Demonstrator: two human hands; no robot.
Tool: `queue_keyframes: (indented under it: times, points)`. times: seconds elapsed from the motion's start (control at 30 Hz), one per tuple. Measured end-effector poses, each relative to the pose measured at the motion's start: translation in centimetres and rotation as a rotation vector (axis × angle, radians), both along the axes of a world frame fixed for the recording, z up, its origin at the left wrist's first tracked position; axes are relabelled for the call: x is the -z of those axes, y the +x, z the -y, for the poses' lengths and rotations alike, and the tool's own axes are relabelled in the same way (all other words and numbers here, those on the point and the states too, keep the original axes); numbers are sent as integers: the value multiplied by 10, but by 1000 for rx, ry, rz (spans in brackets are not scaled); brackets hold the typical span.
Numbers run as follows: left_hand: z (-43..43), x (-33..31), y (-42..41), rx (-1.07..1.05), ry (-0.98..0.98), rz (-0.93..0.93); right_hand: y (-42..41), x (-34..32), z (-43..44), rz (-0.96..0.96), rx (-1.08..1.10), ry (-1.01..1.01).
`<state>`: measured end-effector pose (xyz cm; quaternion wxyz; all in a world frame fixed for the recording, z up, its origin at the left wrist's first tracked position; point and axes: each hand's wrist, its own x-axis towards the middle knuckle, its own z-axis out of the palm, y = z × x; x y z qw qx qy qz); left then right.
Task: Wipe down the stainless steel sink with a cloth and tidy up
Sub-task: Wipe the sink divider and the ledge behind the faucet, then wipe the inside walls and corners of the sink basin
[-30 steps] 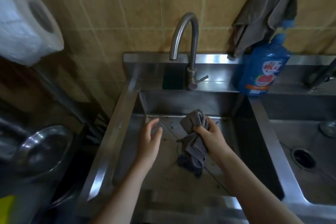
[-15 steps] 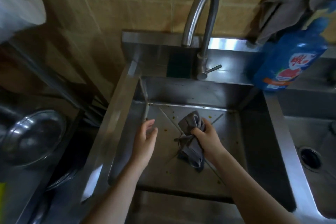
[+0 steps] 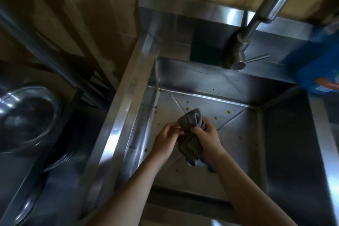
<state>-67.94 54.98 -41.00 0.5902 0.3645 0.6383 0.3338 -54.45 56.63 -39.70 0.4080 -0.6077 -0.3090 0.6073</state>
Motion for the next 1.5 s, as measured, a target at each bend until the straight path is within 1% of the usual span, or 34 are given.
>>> queue_keyframes:
  times: [0.17,0.27,0.33,0.47,0.5,0.6,0.63,0.7,0.77,0.83,0.9,0.93,1.0,1.03,1.13,1.23,1.37,1.5]
  points:
    - [-6,14,-6,143,-105,-28,-5,22,-12,5,58,-23]
    - [-10,20,-7,157,-175,-58,-4,32,-21,62,58,-23]
    - [-13,27,-7,129,-217,-39,-5,38,-28,140,22,-17]
    - [-19,46,0,27,-317,84,-11,58,-43,351,-110,57]
    - [-19,52,3,-22,-348,121,-13,66,-46,429,-156,73]
    - [-15,71,5,-162,-454,222,-17,91,-54,743,-324,140]
    - [-12,78,4,-179,-488,238,-19,99,-55,810,-381,176]
    - [-8,88,1,-154,-536,209,-22,117,-54,926,-541,189]
    - [-4,94,-3,-148,-569,185,-24,134,-51,1050,-746,126]
    - [-3,93,-5,-187,-604,147,-21,143,-47,1094,-853,86]
    - [-4,90,-10,-193,-516,16,-15,146,-45,1105,-855,118]
    - [-4,89,-13,-127,-450,-114,-13,146,-45,1116,-835,153]
    - [-3,87,-18,39,-329,-445,-10,145,-45,1168,-821,237]
    - [-3,87,-19,39,-278,-543,-10,145,-47,1212,-840,284]
    - [-7,93,-20,22,-160,-579,-19,148,-52,1295,-920,399]
    - [-12,102,-20,26,-98,-596,-31,157,-51,1287,-983,462]
    - [-10,113,-19,42,16,-673,-37,169,-37,1293,-966,479]
    - [-6,120,-16,107,59,-758,-39,174,-26,1240,-869,479]
